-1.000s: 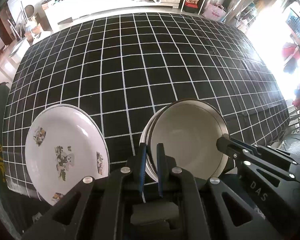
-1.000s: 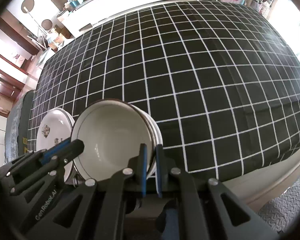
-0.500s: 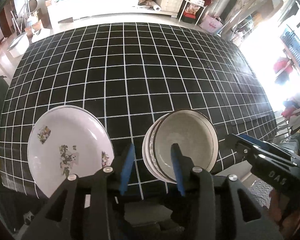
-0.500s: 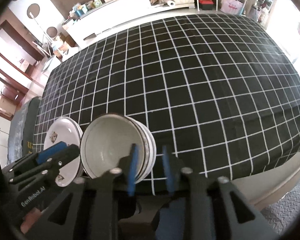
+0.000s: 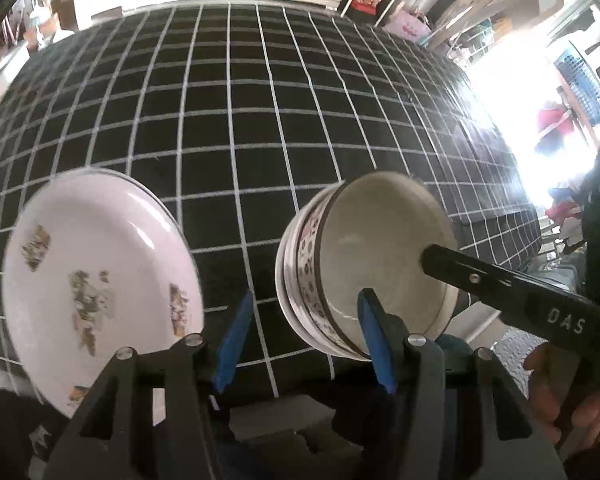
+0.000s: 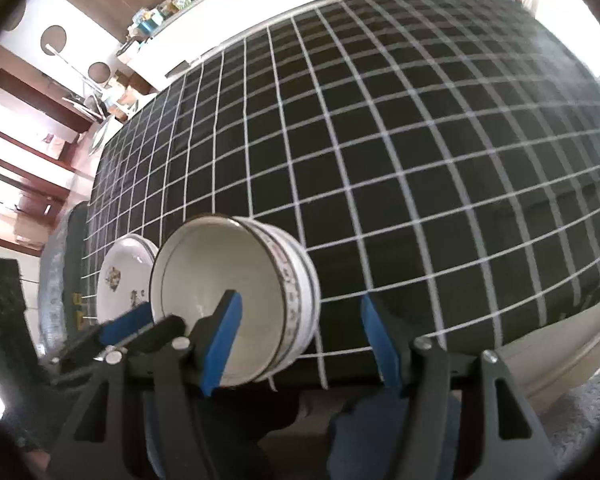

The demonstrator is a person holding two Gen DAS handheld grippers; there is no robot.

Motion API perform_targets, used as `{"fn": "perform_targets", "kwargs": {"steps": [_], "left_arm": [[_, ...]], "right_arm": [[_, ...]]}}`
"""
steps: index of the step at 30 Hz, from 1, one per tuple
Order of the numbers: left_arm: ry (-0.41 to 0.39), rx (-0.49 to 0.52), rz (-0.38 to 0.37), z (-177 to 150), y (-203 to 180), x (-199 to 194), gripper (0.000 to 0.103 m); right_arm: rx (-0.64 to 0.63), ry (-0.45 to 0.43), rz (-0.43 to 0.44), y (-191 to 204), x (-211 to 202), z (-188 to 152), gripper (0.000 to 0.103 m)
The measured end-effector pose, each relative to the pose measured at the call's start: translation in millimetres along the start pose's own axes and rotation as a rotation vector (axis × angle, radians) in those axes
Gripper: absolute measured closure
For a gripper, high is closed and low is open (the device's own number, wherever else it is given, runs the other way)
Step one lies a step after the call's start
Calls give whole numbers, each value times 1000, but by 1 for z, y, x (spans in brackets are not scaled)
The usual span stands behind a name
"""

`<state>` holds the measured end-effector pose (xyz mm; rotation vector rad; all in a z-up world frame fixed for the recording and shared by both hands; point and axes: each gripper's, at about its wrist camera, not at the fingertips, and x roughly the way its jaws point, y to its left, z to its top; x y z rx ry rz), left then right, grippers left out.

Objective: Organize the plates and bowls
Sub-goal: 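Grip the rim of the whole bowl stack with both tools and lift, then carry the bowl stack with both tools over the plate stack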

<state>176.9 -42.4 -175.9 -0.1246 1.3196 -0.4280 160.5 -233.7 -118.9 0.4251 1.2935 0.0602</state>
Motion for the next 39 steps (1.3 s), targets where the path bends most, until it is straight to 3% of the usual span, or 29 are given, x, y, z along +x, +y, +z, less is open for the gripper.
{"fn": "perform_targets", "kwargs": {"steps": [4, 16, 30, 39], "left_arm": [[16, 0, -41, 3, 2, 14, 51], [43, 40, -51, 10, -1, 42, 51], [4, 81, -22, 18, -14, 49, 48], [8, 71, 5, 22, -24, 55, 47]], "right_arm": [[5, 33, 13, 3, 17, 2, 36], [55, 72, 75, -5, 44, 7, 36], [48, 53, 76, -10, 38, 5, 36], [65, 57, 22, 1, 40, 6, 36]]}}
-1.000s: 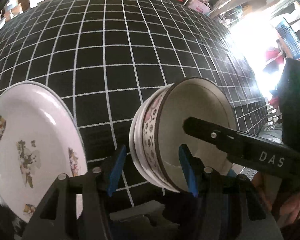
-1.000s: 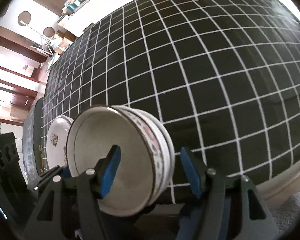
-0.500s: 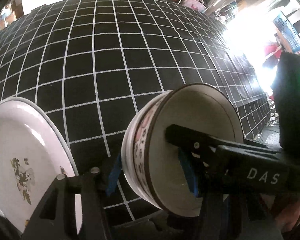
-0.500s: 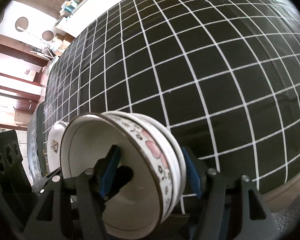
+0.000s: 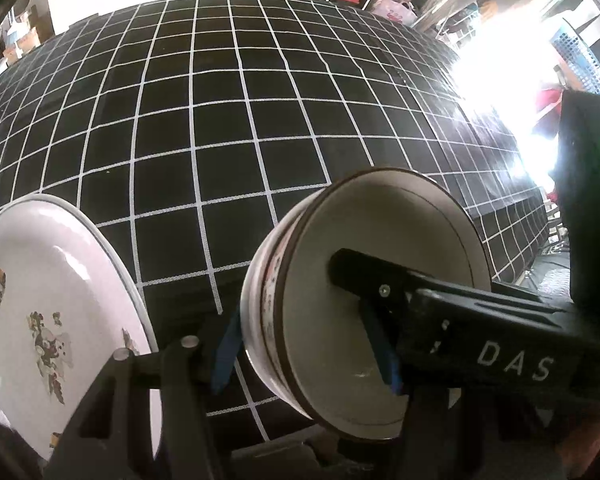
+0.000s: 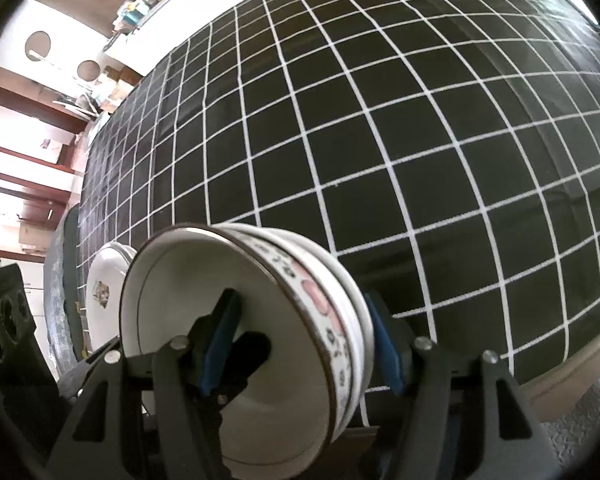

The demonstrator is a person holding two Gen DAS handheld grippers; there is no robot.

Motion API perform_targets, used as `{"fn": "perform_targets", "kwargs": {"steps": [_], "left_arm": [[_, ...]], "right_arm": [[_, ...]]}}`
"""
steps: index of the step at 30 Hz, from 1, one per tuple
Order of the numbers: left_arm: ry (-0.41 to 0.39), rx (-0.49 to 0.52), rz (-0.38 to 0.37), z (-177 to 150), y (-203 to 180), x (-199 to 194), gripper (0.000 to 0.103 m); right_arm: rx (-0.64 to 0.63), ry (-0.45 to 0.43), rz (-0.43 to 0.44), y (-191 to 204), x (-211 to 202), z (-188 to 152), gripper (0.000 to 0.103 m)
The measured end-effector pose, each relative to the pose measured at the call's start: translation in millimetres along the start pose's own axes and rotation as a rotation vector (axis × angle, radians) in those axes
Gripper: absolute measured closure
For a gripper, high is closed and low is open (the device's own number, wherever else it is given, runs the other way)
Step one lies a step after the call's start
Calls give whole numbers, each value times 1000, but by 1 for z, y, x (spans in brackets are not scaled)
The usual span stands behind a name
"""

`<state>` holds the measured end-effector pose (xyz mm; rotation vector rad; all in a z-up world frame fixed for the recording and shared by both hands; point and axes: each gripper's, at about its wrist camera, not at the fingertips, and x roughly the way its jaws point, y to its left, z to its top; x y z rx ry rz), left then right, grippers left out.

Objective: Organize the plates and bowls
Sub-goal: 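Carry the bowl stack with both tools over the plate stack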

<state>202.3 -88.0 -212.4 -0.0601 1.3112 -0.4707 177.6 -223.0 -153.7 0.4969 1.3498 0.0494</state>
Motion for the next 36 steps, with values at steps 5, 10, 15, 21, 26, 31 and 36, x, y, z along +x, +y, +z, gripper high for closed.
{"fn": "perform_targets", "kwargs": {"steps": [5, 10, 15, 21, 26, 31, 36], "left_arm": [[5, -12, 10, 4, -1, 1, 47], [-19, -24, 20, 11, -2, -9, 47], [-51, -43, 25, 16, 5, -31, 47], [-101, -80, 57, 18, 31, -67, 47], [-137, -146, 87, 10, 66, -92, 47], [-154, -203, 116, -1, 99, -105, 47], [-139, -247, 131, -10, 130, -106, 47]], "right_arm": [[27, 11, -11, 2, 0, 2, 37], [37, 5, -27, 13, -4, 8, 37], [5, -7, -30, 33, -14, 13, 37], [-66, -17, -1, 75, -20, 15, 37], [-131, -4, 16, 115, -13, 13, 37], [-191, 24, 31, 153, 6, 9, 37], [-226, 63, 30, 176, 33, 6, 37]]}}
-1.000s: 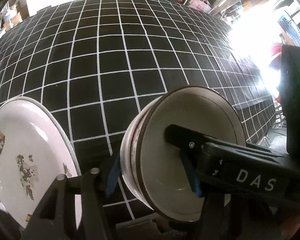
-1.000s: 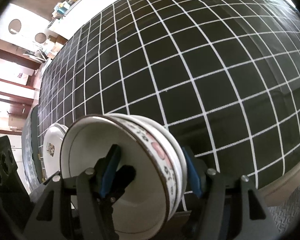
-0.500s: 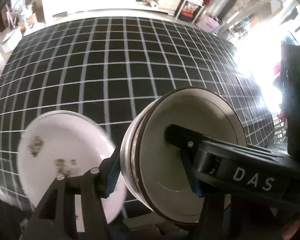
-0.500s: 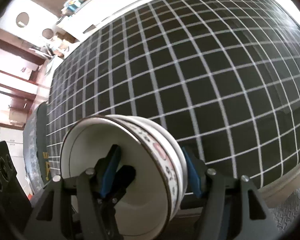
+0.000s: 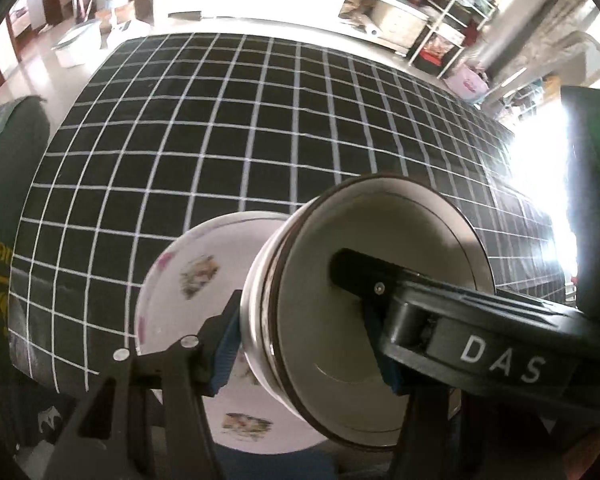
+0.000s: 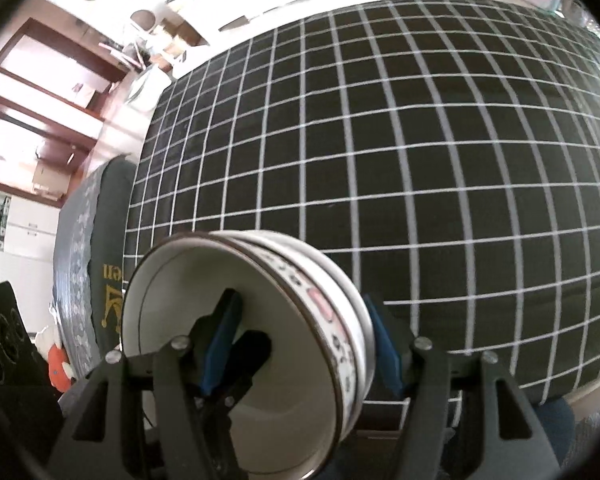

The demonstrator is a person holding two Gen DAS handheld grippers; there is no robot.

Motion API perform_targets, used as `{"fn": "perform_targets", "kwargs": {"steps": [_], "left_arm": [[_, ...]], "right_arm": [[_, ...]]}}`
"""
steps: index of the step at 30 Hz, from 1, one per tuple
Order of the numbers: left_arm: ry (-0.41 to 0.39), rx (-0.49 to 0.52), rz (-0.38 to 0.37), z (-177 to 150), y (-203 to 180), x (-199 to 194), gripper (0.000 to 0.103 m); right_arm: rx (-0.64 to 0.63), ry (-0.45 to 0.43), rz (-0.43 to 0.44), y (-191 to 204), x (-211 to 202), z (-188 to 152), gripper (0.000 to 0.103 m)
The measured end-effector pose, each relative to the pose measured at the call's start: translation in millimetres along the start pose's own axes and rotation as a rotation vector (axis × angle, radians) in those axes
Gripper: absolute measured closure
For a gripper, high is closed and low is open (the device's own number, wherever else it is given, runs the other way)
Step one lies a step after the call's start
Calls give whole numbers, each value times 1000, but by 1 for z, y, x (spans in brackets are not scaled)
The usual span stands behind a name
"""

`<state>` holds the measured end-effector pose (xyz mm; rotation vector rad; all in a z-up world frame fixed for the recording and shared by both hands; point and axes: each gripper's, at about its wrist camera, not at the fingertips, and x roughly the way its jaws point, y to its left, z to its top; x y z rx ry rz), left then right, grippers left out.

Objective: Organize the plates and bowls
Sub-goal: 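Carry the bowl stack with both tools over the plate stack, then lower the bowl stack onto the cartoon-print plate and open both tools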

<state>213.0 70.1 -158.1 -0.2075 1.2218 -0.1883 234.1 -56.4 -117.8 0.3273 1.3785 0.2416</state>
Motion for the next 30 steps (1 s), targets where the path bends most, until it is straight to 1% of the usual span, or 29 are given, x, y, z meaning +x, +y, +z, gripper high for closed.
{"fn": "perform_targets", "kwargs": {"steps": [3, 8, 22, 30], "left_arm": [[8, -18, 6, -1, 14, 5, 47], [20, -41, -3, -2, 27, 13, 47], [38, -65, -20, -5, 30, 18, 47], [32, -56, -17, -5, 29, 17, 47]], "right_arm": [[-8, 32, 0, 8, 11, 3, 37], [-32, 48, -19, 18, 23, 3, 37], [-46, 67, -49, 14, 28, 1, 37], [-41, 66, -52, 13, 30, -1, 37]]}}
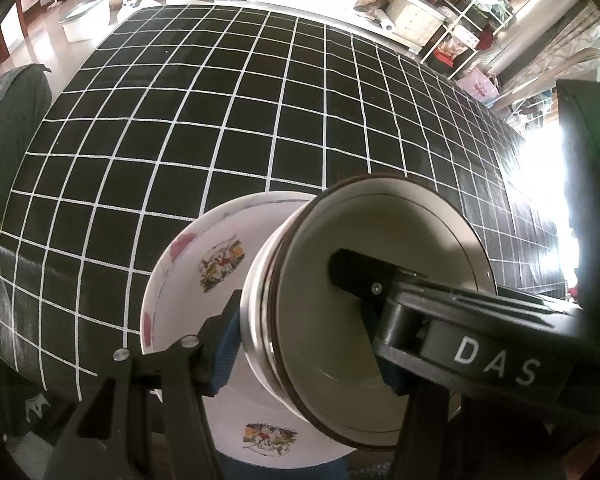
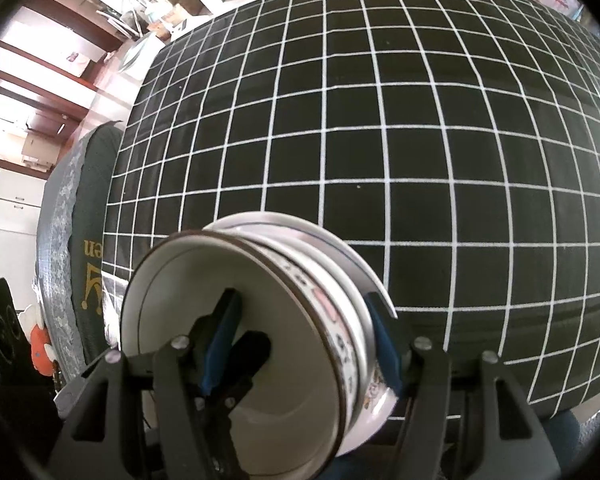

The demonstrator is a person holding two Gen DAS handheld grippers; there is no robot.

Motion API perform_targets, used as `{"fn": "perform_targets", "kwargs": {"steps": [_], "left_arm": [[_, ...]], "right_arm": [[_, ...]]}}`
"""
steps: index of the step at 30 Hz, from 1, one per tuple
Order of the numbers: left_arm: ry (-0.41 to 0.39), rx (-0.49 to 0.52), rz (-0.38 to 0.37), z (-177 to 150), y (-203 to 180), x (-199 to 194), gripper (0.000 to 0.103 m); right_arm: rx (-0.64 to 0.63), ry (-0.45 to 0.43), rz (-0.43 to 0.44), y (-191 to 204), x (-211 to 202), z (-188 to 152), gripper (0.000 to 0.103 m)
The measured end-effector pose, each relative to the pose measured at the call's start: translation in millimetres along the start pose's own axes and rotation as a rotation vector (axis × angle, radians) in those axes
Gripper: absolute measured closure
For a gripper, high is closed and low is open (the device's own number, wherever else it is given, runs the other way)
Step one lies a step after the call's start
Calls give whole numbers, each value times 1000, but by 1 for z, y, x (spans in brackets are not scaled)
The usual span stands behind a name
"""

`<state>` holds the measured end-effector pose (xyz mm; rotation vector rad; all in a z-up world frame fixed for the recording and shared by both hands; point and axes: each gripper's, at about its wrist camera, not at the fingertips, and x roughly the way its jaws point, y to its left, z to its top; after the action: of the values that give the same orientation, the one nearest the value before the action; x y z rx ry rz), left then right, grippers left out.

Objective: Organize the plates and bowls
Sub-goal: 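Lower the bowl stack onto the cartoon-print plate and open both tools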

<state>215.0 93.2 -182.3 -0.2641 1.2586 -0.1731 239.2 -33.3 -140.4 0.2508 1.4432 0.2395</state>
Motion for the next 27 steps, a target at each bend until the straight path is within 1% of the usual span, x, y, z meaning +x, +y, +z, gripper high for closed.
{"fn": "perform_targets", "kwargs": {"steps": [10, 14, 16, 20, 24, 27], "left_arm": [[-7, 14, -4, 1, -2, 1, 48], [-13, 35, 22, 0, -6, -1, 48], [-21, 39, 34, 0, -6, -2, 48], [-28, 33, 27, 4, -3, -6, 48], [-74, 60, 60, 5, -7, -20, 48], [-131, 116, 105, 0, -17, -34, 47]], "right_arm": [[-16, 3, 38, -5, -2, 0, 36], [-22, 4, 77, -11, -3, -1, 35], [-36, -4, 75, -11, -7, -1, 35], [-62, -33, 69, -13, -16, -1, 32], [-49, -43, 70, -21, -23, -4, 31], [-42, -51, 91, -26, -30, -8, 31]]}}
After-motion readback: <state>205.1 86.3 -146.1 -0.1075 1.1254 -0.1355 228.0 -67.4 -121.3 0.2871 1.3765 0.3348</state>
